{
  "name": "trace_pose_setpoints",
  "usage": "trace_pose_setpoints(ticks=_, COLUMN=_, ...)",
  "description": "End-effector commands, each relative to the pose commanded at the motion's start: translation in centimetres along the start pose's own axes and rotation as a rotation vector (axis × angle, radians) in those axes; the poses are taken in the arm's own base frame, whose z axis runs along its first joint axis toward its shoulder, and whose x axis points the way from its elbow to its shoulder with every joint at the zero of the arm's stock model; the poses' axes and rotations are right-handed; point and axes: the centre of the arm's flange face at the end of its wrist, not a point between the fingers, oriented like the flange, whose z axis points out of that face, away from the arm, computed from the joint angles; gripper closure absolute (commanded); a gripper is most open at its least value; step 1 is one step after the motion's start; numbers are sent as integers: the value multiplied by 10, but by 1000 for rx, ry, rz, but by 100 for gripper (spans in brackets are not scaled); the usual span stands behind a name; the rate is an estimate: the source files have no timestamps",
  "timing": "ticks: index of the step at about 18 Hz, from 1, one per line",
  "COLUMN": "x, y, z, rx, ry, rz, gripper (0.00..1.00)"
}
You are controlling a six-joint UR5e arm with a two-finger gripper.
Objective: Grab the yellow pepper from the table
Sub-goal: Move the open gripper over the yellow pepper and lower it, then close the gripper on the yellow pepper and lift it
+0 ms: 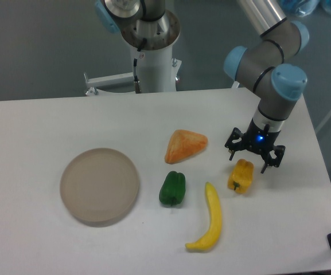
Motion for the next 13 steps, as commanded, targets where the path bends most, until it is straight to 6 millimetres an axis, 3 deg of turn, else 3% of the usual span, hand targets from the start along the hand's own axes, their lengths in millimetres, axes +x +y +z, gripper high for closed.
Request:
trace_pose_setpoints(ticks=8, x=6, y=-2, z=8, rx=3, ry=-10, rz=17, gripper=1)
trace_pose_setpoints(ticks=11, x=5, y=-4, z=7, rx=8, ry=-17, rz=27, gripper=39)
trace_pose_setpoints(ticks=13, x=4, y=-6, z=4, rx=11, ry=-22, rz=39, gripper=54)
